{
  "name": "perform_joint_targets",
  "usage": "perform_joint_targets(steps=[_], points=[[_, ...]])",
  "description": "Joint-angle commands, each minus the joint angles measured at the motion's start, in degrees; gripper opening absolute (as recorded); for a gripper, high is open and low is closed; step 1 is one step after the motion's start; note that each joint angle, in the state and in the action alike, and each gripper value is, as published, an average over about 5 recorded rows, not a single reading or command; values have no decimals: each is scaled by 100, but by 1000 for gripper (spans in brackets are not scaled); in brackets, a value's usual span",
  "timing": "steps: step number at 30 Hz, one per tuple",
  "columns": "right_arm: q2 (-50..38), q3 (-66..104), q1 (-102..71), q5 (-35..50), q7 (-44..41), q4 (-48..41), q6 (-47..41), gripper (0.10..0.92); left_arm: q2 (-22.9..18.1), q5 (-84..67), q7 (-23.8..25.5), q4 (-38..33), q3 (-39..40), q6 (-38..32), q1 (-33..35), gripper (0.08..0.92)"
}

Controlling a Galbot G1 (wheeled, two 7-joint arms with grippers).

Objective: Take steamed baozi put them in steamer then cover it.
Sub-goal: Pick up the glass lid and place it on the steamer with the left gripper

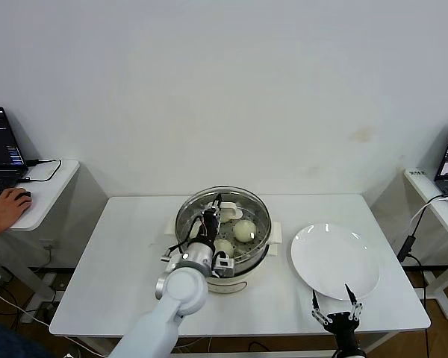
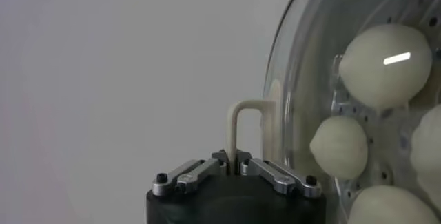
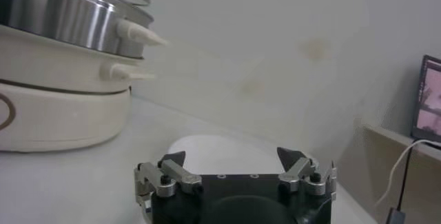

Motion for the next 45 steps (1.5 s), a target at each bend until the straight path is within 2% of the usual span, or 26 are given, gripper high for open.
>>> perform_joint_targets(steps=[1, 22, 25, 32, 40, 45], points=[[7, -8, -2, -22, -1, -15, 15, 823, -151, 130, -7, 130, 15, -30, 32, 139], [-26, -26, 29, -12, -17, -86, 35, 822, -239, 206, -132, 213, -13, -188, 114, 147], [-25, -42, 39, -15, -20, -98, 34, 823, -211, 152, -173, 72, -28, -186, 143, 205], [-35, -53, 29, -20, -26, -89, 34, 823, 107, -228, -332, -560, -75, -202, 557, 412], [-87, -66, -25, -15, -30, -71, 53, 823, 740, -1275, -549, -1704, -434, -266, 1508, 638], [-179, -91, -82, 41, -43, -39, 70, 823, 920, -2644, -1071, -2431, -815, -376, 2284, 777]])
